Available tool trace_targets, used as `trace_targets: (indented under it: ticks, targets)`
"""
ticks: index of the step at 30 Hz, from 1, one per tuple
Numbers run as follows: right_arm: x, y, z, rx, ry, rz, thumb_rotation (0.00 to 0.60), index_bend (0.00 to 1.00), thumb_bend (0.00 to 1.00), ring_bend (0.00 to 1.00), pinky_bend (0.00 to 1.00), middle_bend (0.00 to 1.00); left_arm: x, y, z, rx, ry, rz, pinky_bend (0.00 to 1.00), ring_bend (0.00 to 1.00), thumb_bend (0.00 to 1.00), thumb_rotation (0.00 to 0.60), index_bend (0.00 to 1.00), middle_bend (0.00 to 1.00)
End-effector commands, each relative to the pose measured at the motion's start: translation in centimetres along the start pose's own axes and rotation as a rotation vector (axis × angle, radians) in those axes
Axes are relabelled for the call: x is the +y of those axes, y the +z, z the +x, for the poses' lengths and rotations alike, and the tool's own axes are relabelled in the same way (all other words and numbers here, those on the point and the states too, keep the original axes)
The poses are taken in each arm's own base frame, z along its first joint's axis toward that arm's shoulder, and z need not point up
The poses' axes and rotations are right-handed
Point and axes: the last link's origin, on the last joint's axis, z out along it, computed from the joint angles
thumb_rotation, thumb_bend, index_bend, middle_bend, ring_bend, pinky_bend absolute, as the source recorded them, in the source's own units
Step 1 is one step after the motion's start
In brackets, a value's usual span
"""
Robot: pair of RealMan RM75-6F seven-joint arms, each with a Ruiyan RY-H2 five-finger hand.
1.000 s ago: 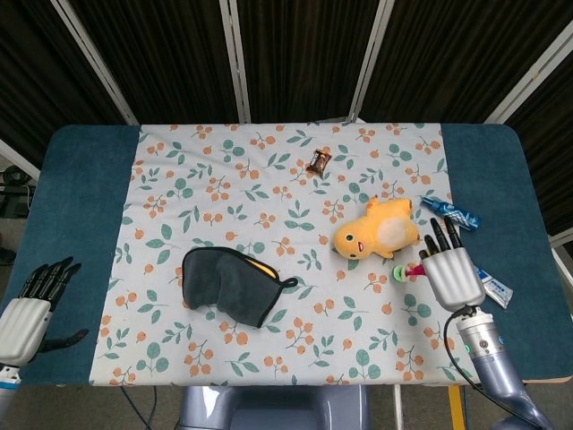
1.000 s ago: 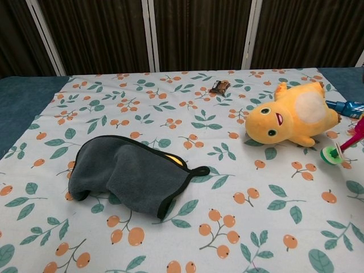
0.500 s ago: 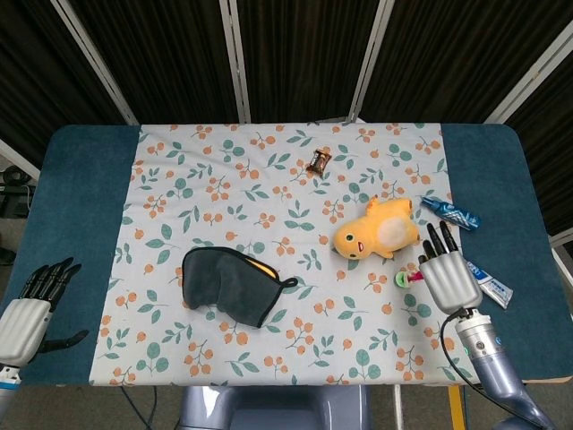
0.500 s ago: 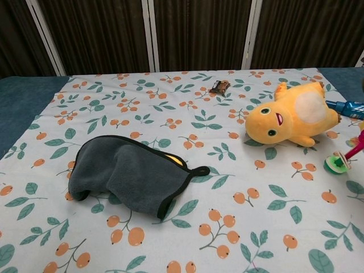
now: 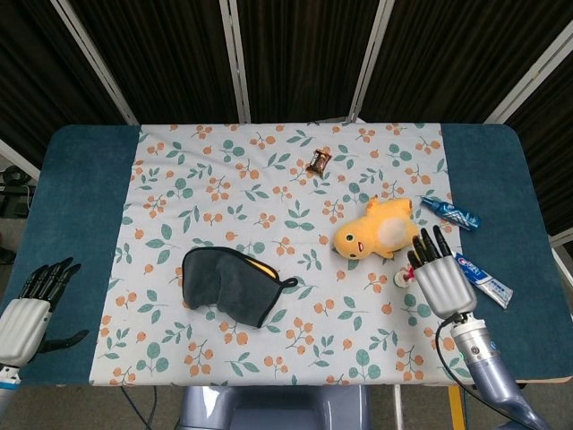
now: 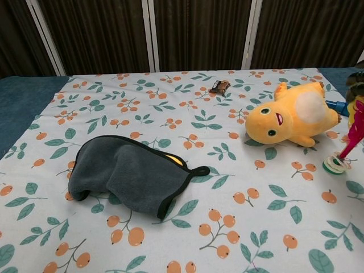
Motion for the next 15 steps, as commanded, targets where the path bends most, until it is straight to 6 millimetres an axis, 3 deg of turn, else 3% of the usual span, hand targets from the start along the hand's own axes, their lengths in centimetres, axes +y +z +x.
trace_targets:
  ticks: [1, 7, 15]
  targets:
    - [0.0, 0.0, 0.6, 0.031, 0.004, -0.01, 0.6, 0.07, 0.25, 0.0, 0.0, 0.05, 0.0, 0.0, 0.0, 0.0, -0.001, 0.0, 0.0, 0.0, 0.17, 0.597, 0.0, 0.0]
    - [0.2, -0.1, 1.2, 0.062, 0.003, -0.029, 0.6, 0.0, 0.23, 0.0, 0.0, 0.03, 0.0, 0.0, 0.0, -0.001, -0.001, 0.001, 0.0, 0.0, 0.17, 0.598, 0.0, 0.0]
    - [1.3, -1.4, 1.9, 0.064, 0.073, -0.094, 0.6, 0.0, 0.21, 0.0, 0.0, 0.0, -0.1, 0.0, 0.0, -0.001, -0.002, 0.004, 0.0, 0.0, 0.17, 0.596, 0.0, 0.0]
